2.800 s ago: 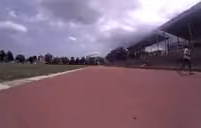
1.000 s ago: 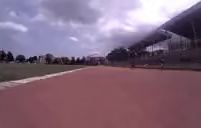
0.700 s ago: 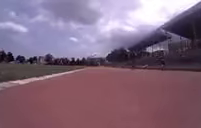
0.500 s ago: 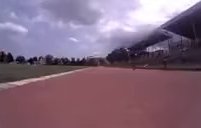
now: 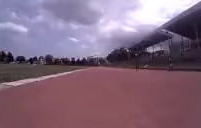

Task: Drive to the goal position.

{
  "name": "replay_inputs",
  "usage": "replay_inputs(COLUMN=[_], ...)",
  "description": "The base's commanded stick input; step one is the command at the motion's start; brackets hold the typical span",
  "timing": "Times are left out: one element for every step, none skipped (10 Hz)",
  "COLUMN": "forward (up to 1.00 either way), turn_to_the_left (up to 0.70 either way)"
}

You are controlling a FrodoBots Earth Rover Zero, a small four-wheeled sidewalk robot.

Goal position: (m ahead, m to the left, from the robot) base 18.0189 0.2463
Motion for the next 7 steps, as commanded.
replay_inputs(forward=[0.45, 0.45, 0.45, 0.45, 0.45, 0.45, 0.45], turn_to_the_left=[0.0, 0.0, 0.0, 0.0, 0.0, 0.0, 0.0])
